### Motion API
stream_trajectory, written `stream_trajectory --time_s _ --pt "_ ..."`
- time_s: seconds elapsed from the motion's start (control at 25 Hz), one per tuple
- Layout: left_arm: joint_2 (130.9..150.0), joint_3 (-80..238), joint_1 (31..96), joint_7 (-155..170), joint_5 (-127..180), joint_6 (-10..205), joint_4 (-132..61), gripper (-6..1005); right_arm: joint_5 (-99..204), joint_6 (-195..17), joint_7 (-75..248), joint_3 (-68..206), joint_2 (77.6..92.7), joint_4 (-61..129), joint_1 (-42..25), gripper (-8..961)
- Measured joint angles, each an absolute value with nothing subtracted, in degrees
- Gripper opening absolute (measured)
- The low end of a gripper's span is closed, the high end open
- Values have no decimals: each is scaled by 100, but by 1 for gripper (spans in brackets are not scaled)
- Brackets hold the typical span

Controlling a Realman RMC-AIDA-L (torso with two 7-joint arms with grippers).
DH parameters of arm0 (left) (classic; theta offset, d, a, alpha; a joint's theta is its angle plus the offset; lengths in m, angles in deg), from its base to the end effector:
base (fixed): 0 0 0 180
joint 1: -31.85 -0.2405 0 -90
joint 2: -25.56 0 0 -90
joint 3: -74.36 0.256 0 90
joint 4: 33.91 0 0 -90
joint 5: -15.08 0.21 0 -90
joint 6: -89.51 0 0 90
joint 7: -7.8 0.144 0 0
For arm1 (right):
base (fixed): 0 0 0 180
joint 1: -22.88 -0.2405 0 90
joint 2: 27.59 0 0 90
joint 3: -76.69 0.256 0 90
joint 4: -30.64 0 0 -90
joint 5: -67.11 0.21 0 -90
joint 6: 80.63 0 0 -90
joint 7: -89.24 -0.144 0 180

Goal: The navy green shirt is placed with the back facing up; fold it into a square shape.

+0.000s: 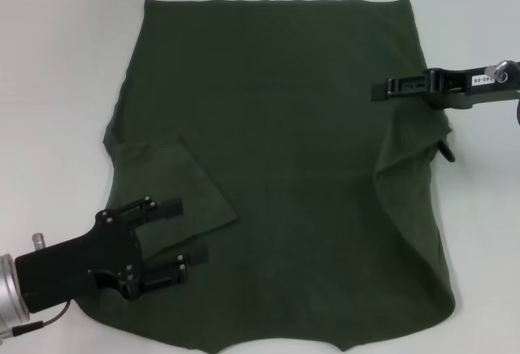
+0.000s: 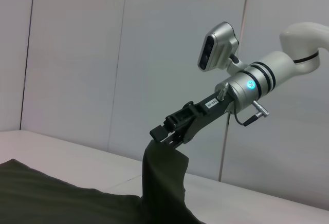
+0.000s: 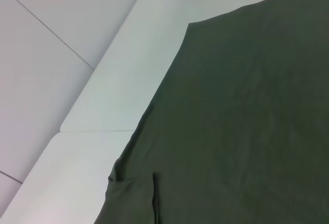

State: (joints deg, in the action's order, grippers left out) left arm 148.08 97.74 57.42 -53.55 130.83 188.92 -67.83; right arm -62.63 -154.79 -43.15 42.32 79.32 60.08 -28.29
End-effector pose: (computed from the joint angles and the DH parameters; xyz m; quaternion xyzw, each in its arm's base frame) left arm -0.2778 0.2863 -0.0007 -0.9084 -0.1556 -0.3430 0.1815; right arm 0.2173 0.4511 0.0685 -0.8108 0.5286 0.1820 0.1734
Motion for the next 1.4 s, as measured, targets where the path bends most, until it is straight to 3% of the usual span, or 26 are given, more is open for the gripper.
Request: stream_trajectory --time_s 1.4 --pt "14817 9757 5733 -5390 13030 18900 -6783 804 -6619 -15714 -4603 2654 7829 6588 -2991 871"
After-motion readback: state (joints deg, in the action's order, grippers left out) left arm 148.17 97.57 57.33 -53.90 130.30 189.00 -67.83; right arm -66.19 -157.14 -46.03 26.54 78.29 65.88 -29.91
